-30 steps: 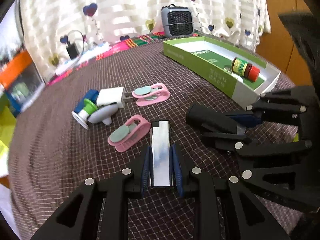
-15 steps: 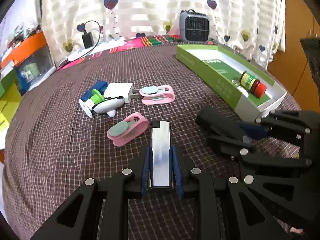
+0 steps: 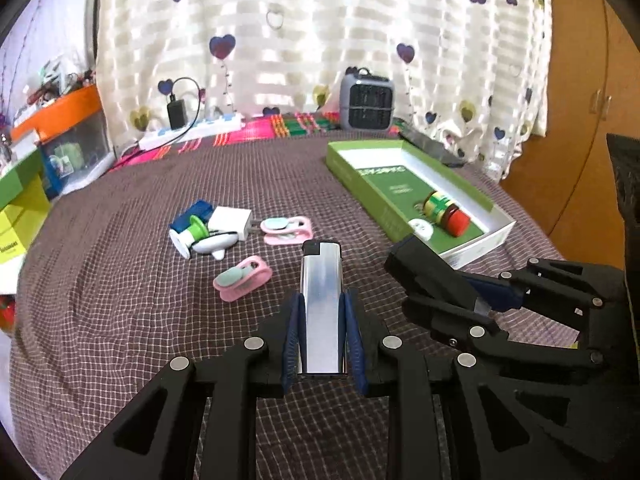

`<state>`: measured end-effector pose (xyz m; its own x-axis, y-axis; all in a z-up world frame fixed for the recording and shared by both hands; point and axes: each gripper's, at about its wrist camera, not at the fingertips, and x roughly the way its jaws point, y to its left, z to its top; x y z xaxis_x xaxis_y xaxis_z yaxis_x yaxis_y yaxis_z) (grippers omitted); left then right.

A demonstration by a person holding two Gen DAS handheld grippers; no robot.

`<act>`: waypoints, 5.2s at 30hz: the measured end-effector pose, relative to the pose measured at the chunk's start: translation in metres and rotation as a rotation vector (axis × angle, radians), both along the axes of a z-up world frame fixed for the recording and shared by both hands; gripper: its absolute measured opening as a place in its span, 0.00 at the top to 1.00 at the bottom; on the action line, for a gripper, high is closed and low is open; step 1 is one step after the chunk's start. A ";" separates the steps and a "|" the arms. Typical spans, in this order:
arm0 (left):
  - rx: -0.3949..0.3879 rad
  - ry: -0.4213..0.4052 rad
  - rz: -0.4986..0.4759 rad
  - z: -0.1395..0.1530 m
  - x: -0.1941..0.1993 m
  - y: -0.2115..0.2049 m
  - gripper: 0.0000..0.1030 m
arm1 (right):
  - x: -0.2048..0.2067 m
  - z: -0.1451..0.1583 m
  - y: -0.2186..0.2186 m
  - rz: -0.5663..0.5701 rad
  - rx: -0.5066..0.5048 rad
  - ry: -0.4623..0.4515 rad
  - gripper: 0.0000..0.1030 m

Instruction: Organize rigid objects

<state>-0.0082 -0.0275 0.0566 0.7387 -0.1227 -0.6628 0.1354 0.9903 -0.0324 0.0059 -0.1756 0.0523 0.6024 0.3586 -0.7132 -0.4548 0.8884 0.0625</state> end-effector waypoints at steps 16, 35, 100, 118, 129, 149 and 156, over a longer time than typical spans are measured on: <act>-0.034 -0.012 -0.005 0.010 -0.006 0.000 0.79 | -0.010 0.019 -0.004 -0.013 0.003 -0.041 0.76; -0.059 0.016 -0.058 0.011 0.028 -0.028 0.79 | 0.012 0.017 -0.032 -0.070 0.029 -0.029 0.76; -0.186 0.161 -0.131 -0.024 0.143 -0.120 0.79 | 0.108 -0.027 -0.137 -0.264 0.006 0.068 0.76; -0.180 0.164 -0.116 -0.022 0.142 -0.121 0.78 | 0.096 -0.019 -0.134 -0.249 -0.002 0.025 0.65; -0.154 0.134 -0.118 -0.012 0.125 -0.117 0.78 | 0.082 -0.009 -0.127 -0.228 -0.003 0.002 0.65; -0.133 0.085 -0.096 0.005 0.080 -0.089 0.78 | 0.047 0.007 -0.100 -0.175 -0.003 -0.027 0.64; -0.127 0.077 -0.085 0.008 0.068 -0.078 0.78 | 0.038 0.009 -0.093 -0.159 0.001 -0.030 0.64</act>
